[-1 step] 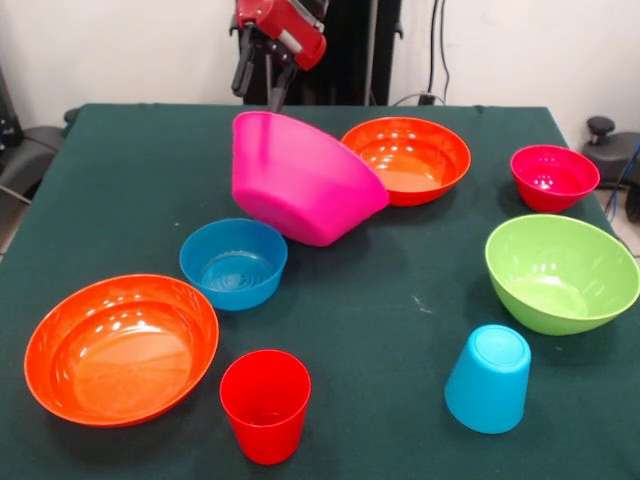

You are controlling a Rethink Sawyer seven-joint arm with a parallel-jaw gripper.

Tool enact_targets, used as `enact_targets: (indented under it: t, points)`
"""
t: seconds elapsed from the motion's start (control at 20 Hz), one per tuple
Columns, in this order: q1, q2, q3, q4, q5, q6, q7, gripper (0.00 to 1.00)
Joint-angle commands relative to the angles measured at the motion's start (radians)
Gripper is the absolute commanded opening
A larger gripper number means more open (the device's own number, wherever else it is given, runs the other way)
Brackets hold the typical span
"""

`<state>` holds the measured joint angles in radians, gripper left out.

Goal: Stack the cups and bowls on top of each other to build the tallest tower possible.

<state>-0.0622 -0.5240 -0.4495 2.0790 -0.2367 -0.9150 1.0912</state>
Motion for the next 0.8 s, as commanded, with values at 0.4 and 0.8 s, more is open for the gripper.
enact_targets:
  t: [0.4,0.8]
  points:
    - [0.035,-0.03,0.077,-0.182,0.07,0.195,0.162,1.0]
    - [0.028,-0.027,0.094,-0.192,0.058,0.228,0.181,1.0]
